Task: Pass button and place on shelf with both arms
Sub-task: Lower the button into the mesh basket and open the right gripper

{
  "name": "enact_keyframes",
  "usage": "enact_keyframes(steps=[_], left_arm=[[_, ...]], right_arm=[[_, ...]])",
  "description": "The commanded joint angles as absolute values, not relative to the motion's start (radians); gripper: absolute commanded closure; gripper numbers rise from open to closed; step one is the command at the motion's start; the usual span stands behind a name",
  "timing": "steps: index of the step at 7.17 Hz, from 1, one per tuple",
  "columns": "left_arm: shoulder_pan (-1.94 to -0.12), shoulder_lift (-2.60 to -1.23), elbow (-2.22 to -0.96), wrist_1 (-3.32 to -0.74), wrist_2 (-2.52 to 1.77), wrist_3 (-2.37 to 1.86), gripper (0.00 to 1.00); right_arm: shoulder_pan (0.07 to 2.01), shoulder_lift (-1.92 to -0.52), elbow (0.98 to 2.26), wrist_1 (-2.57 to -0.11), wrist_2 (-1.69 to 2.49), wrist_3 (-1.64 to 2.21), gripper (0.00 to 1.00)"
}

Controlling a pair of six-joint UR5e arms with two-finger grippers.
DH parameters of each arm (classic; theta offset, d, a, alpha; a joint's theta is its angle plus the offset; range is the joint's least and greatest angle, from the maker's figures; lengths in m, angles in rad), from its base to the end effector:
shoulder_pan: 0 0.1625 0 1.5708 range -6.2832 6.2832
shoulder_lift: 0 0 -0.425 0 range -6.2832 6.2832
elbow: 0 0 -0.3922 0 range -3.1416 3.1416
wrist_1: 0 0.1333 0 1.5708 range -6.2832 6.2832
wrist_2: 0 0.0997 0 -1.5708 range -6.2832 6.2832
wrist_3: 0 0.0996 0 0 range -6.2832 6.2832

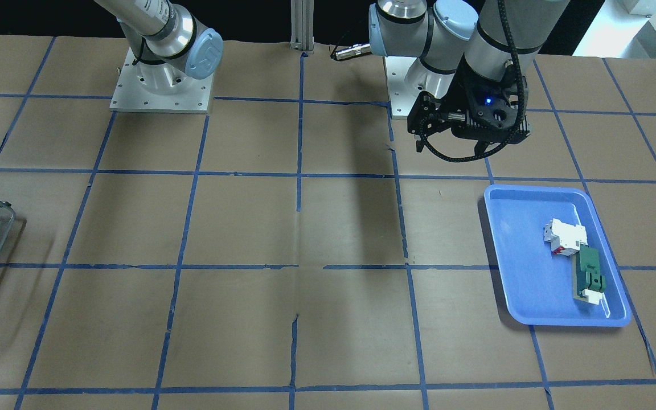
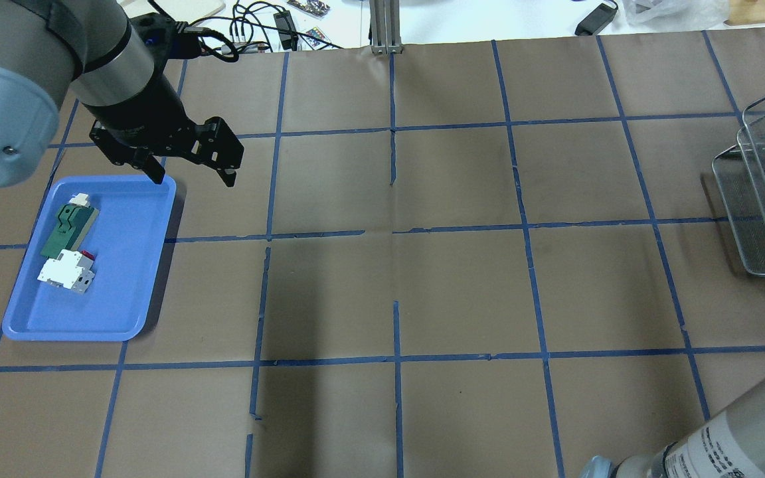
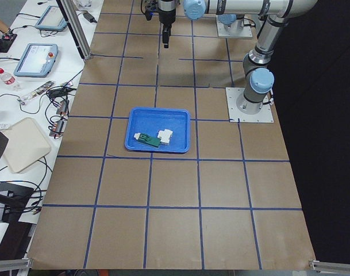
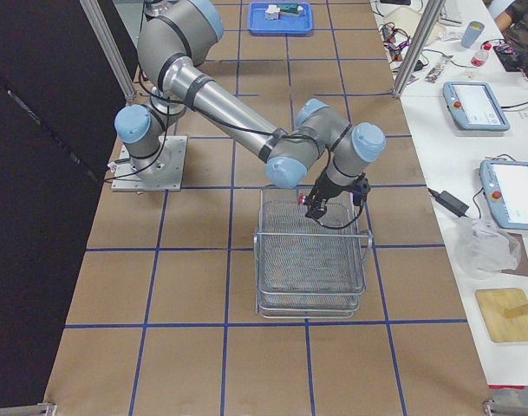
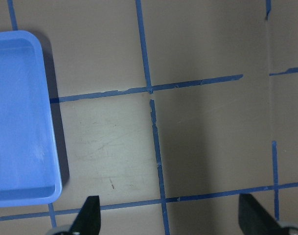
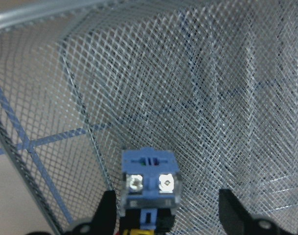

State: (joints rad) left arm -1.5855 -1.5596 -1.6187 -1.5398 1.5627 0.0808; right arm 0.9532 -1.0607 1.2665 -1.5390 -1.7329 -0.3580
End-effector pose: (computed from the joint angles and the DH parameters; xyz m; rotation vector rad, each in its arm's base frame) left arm -0.1412 -0.4843 0.4729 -0.1495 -3.1297 -0.0085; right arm -0.2896 -0.6102 0.3343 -0.3689 -3.0566 -0.4418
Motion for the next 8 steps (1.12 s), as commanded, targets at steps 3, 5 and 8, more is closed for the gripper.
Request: enact_keyframes(steps=[3,5,8], left_arm=[[-1.589,-1.551,-1.62,-1.539,1.559,0.083,0.0],[-1.591,-1.558,-1.62,-1.536,1.557,0.077,0.0],[-1.591,-1.555,-1.62,-1.536,1.557,0.078,0.0]], right_arm=[[0.953,-1.109,1.266,-1.513,-1.819,-0.457,0.0],[0.974,-1.17,1.262,-1.512,-1.804,-0.45,0.0],[1.216,-1.271,1.272,-1.513,-1.74,-0.286,0.0]])
